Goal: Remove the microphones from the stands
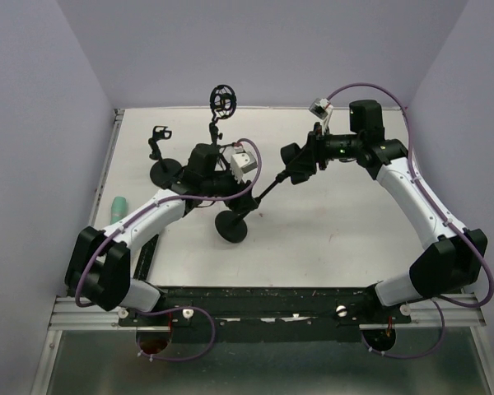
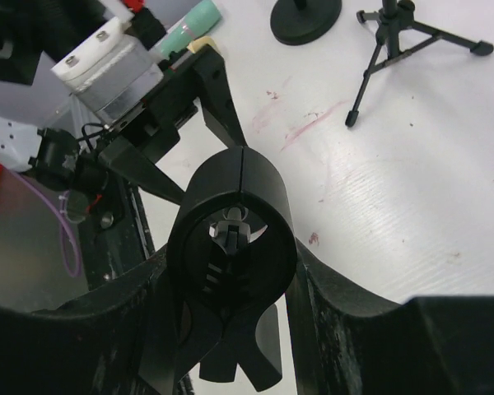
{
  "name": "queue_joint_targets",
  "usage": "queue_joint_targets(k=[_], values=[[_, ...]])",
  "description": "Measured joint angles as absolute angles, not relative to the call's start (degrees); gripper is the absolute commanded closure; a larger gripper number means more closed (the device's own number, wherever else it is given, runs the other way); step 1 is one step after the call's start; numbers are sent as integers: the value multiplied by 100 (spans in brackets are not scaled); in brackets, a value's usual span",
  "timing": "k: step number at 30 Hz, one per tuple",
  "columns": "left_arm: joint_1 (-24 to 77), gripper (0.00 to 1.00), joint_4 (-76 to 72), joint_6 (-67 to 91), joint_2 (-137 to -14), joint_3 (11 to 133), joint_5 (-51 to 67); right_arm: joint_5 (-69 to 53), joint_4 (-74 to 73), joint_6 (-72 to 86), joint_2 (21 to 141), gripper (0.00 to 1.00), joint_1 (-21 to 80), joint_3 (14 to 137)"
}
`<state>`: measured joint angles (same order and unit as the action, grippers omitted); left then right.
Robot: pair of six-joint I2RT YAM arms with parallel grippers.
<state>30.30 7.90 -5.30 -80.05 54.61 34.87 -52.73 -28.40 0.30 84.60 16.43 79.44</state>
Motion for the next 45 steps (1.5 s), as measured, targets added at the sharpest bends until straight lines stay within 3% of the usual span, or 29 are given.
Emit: queue_joint_targets(k=[8, 16, 19, 22, 25, 29, 30, 31, 34, 35, 45], values=[[2862, 51, 2012, -1975, -8849, 6117, 5393, -5728, -3013, -921, 8324, 99, 1640, 7955], [2858, 100, 1835, -1850, -8976, 6055, 5572, -5878, -3087, -1105, 8324, 99, 1649, 7966], [2873, 100, 1509, -1509, -8945, 5922, 5548, -5806, -3068, -976, 8320, 100, 1636, 7968], [3089, 100, 895, -878, -8567, 5542, 4456, -5183, -3096, -228, 8379, 100, 1645, 8106], [3841, 100, 545, -178, -7979, 5317, 1734, -4305, -3183, 718, 8600, 100, 1649, 8545], [4106, 100, 475, 290, -8014, 5531, 808, -3723, -3188, 1391, 8639, 99, 1658, 8805], [4117, 99, 421, 357, -8038, 5544, 775, -3658, -3144, 1474, 8639, 99, 1658, 8805], [4123, 87, 405, 386, -8053, 5551, 770, -3605, -3135, 1509, 8639, 99, 1658, 8805], [4125, 28, 484, 397, -8254, 5714, 913, -3520, -3135, 1518, 8650, 100, 1658, 8803], [4123, 2, 506, 392, -8337, 5787, 1000, -3514, -3135, 1492, 8650, 99, 1656, 8803], [3870, 1, 701, 259, -8381, 6112, 998, -3116, -3728, 82, 8648, 99, 1638, 9330]])
